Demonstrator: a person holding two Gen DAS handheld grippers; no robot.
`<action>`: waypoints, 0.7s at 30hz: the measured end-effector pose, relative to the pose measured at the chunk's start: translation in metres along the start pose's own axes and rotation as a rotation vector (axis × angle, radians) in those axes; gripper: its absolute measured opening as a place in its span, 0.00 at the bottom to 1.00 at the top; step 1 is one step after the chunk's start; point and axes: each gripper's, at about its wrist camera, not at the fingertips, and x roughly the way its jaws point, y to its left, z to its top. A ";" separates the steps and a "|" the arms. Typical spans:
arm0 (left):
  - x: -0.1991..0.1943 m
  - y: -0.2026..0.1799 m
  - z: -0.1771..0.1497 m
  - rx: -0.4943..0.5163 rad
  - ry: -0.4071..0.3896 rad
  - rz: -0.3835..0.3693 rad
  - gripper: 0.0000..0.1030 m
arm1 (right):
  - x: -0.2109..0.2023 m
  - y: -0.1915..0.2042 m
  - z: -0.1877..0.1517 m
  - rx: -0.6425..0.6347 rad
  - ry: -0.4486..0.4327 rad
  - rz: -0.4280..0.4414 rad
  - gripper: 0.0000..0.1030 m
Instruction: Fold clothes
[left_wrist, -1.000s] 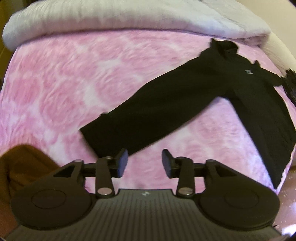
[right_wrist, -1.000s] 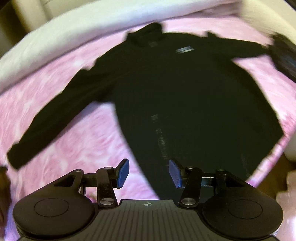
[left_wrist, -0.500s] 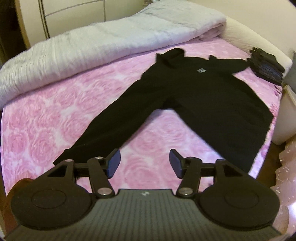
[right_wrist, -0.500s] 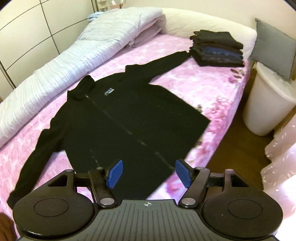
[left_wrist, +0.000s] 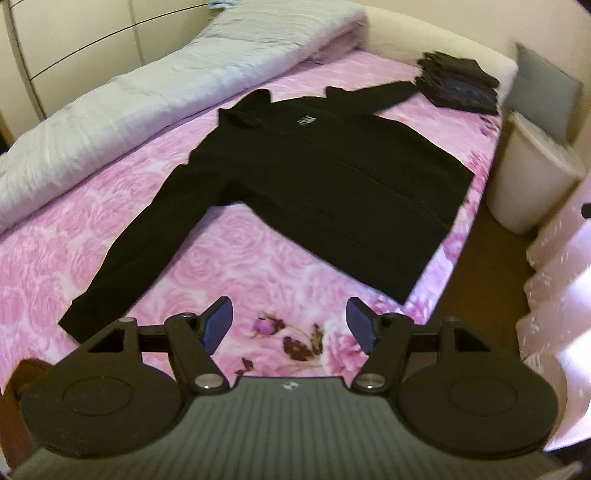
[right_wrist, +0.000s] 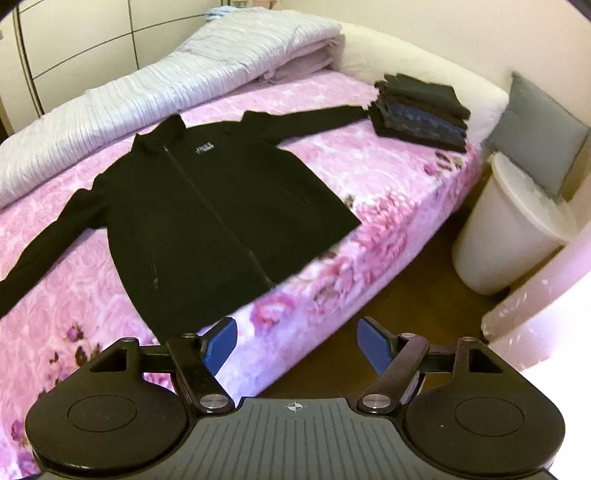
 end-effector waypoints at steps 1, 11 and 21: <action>-0.002 -0.004 0.000 0.012 -0.002 0.000 0.62 | -0.002 -0.003 -0.003 0.004 0.004 0.002 0.74; -0.009 -0.011 0.006 0.020 -0.023 0.027 0.62 | -0.007 -0.005 -0.007 0.020 0.000 0.015 0.74; -0.008 -0.007 0.006 0.014 -0.005 0.037 0.62 | -0.007 0.017 0.000 -0.047 -0.006 0.013 0.74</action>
